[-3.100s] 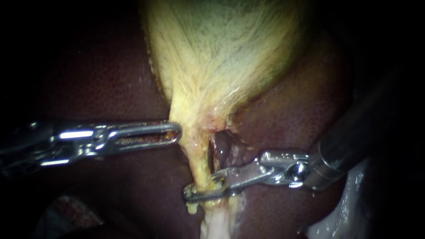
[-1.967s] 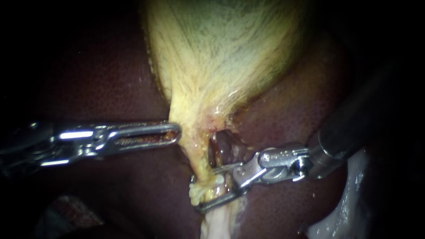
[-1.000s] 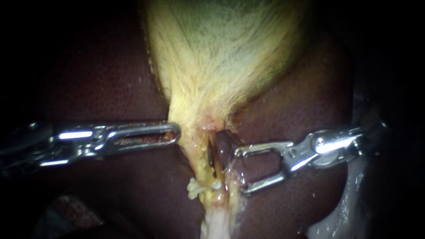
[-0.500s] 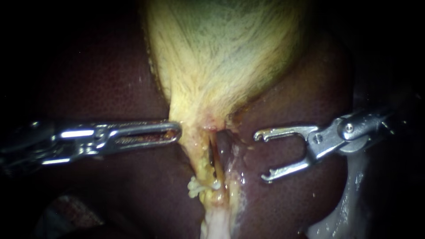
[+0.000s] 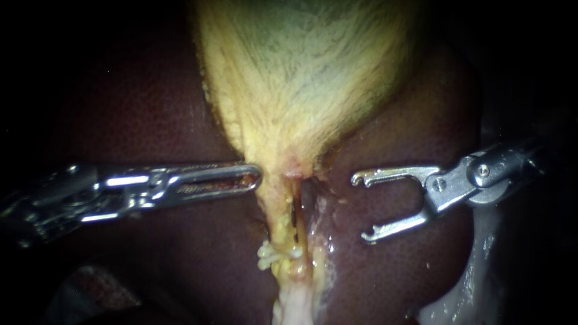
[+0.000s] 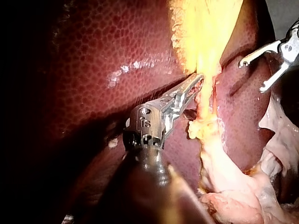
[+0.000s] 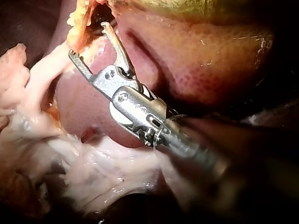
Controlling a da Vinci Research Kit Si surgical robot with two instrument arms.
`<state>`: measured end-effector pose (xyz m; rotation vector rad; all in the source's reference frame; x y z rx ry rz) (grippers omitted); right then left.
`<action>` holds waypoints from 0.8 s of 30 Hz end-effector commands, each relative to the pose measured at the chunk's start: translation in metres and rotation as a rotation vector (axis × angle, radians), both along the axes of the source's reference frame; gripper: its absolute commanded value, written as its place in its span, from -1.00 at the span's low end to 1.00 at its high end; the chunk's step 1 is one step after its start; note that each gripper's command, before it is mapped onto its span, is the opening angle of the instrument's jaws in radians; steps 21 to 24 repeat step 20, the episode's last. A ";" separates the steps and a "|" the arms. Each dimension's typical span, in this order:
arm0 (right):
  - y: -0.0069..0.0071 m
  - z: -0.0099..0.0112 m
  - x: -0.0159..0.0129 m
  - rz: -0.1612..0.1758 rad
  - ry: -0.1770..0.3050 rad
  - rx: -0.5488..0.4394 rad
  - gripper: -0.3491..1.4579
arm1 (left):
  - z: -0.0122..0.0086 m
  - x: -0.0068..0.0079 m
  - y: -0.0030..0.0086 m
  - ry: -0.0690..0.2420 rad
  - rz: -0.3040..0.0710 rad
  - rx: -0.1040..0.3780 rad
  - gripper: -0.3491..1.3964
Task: Going back second clip left tube
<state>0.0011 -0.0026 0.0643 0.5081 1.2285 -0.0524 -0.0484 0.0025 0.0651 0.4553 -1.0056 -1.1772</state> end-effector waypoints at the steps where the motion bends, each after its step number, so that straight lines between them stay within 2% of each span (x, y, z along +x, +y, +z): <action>1: 0.0000 0.0000 0.0000 0.000 0.000 0.000 0.05 | 0.0000 -0.0001 -0.0001 -0.002 0.002 0.003 -1.00; 24: -0.0002 -0.0003 -0.0001 -0.001 0.005 -0.005 0.05 | 0.0000 -0.0002 -0.0002 0.000 0.003 0.003 -1.00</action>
